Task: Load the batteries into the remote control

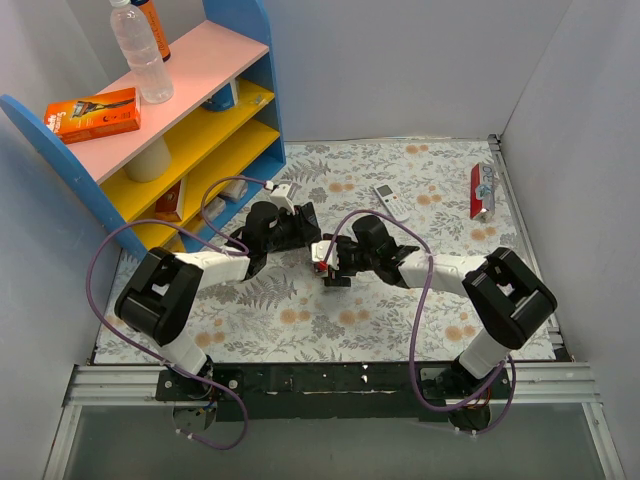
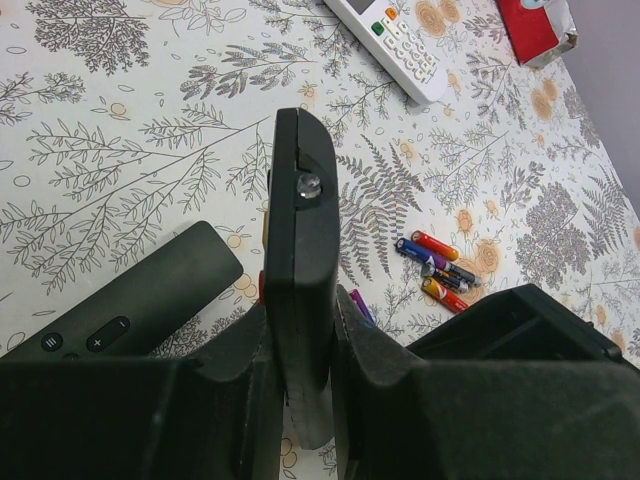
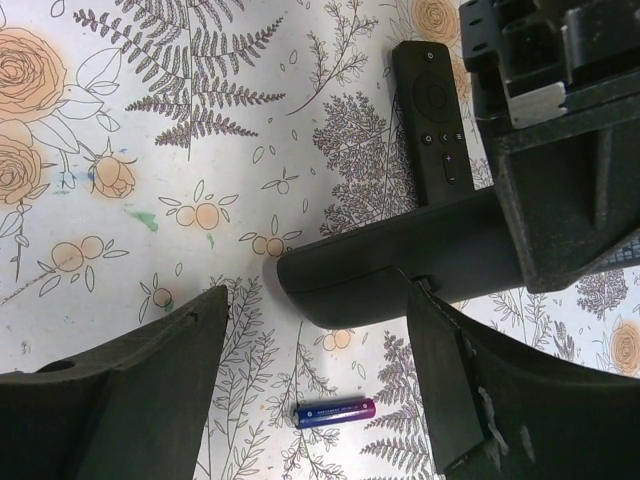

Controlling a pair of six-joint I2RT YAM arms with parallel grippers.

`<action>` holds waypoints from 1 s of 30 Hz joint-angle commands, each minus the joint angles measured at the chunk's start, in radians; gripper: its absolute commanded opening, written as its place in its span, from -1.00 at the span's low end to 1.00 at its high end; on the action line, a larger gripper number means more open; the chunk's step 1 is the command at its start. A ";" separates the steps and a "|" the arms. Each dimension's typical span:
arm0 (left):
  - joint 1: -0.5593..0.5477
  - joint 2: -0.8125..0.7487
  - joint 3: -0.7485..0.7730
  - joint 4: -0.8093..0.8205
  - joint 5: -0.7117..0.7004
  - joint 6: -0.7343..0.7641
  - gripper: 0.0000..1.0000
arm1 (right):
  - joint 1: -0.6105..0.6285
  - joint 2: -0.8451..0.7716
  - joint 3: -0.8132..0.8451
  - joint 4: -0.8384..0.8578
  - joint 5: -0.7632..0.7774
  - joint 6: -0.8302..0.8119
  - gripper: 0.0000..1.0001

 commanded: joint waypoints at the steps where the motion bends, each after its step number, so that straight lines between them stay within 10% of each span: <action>1: -0.001 0.018 0.012 -0.062 0.008 0.045 -1.00 | -0.007 0.014 0.044 0.046 -0.024 -0.012 0.57; 30: -0.001 0.026 0.013 -0.059 0.027 0.039 -1.00 | -0.010 0.072 0.034 0.035 -0.021 -0.001 0.41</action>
